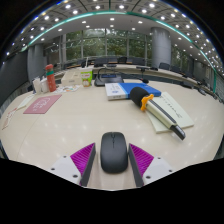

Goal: Arrange mouse

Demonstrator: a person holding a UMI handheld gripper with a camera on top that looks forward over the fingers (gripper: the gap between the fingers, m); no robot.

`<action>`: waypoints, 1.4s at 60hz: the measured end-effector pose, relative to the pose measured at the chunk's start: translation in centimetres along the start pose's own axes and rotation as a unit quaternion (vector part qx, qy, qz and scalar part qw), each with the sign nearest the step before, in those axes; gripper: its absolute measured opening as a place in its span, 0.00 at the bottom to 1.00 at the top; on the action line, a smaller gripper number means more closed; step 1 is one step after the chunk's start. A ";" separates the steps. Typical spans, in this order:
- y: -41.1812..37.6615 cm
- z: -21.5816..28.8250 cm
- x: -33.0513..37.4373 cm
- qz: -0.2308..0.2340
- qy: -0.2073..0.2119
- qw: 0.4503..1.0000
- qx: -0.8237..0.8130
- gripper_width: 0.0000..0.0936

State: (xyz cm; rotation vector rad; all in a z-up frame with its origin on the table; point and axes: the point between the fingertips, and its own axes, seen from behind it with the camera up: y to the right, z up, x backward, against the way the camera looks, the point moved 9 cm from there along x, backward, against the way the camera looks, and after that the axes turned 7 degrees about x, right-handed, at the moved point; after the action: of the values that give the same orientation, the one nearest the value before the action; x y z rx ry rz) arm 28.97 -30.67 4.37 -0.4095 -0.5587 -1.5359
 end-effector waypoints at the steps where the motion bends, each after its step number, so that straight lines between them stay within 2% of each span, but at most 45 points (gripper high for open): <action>1: 0.1 0.0 -0.2 -0.001 0.000 1.000 -0.001 0.66; 6: 0.4 0.3 -0.7 -0.006 0.001 1.000 -0.003 0.51; 21: 0.1 0.8 -1.2 -0.002 -0.016 1.000 0.005 0.37; 27: 0.3 1.5 -1.3 -0.023 -0.026 0.999 0.006 0.36; 30: 0.3 2.7 -0.8 -0.035 -0.016 0.999 0.001 0.36; 36: -0.6 7.4 0.9 -0.059 0.015 0.998 -0.003 0.36; 46: -6.2 18.7 3.2 -0.072 0.088 0.993 -0.002 0.36; 50: -10.0 23.0 2.8 -0.062 0.108 0.992 -0.005 0.36; 56: -17.1 28.2 0.5 -0.036 0.117 0.992 -0.006 0.36; 62: -24.9 30.2 -3.6 -0.013 0.111 0.994 0.006 0.36; 68: -31.9 30.0 -8.7 0.026 0.084 0.996 -0.003 0.36; 77: -38.9 26.1 -15.8 0.041 0.029 0.998 0.031 0.36; 84: -41.1 23.2 -19.5 0.033 -0.003 0.999 0.037 0.37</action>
State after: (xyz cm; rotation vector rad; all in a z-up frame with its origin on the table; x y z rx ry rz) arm -12.97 -1.70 8.08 -0.3729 -0.5980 -1.4462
